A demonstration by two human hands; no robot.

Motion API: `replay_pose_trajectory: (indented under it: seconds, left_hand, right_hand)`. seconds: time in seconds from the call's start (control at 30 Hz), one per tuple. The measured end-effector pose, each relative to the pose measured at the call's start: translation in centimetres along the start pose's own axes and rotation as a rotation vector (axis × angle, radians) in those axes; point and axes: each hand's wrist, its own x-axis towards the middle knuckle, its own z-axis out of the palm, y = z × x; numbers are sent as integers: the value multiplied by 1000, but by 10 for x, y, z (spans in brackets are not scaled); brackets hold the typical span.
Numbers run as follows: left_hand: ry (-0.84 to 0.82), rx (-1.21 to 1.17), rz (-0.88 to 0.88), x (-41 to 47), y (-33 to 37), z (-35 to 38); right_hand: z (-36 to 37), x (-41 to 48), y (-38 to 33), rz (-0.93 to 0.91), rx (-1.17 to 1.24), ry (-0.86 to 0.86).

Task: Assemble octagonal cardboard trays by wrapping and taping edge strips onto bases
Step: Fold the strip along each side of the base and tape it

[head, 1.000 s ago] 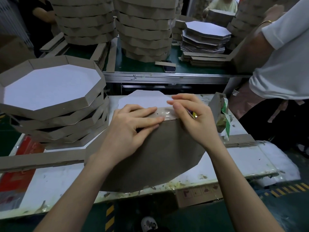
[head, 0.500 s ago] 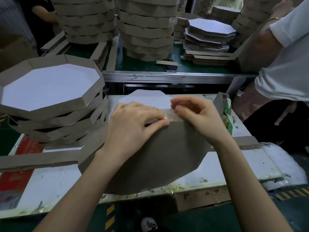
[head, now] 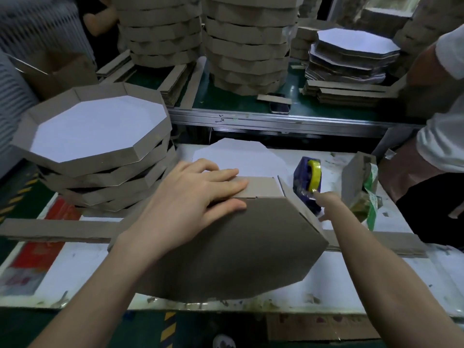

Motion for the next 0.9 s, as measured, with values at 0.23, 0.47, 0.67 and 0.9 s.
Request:
replay_pose_trajectory:
  seconds: [0.23, 0.47, 0.67, 0.9]
  left_hand:
    - [48, 85, 39, 2, -5, 6]
    - [81, 169, 35, 2, -6, 9]
    - [54, 150, -37, 1, -5, 8]
    - [115, 165, -36, -2, -8, 10]
  right_hand:
    - [10, 19, 5, 74, 317, -14]
    - [23, -8, 9, 28, 810, 87]
    - [43, -20, 72, -107, 699, 144]
    - [38, -5, 75, -192, 545, 256]
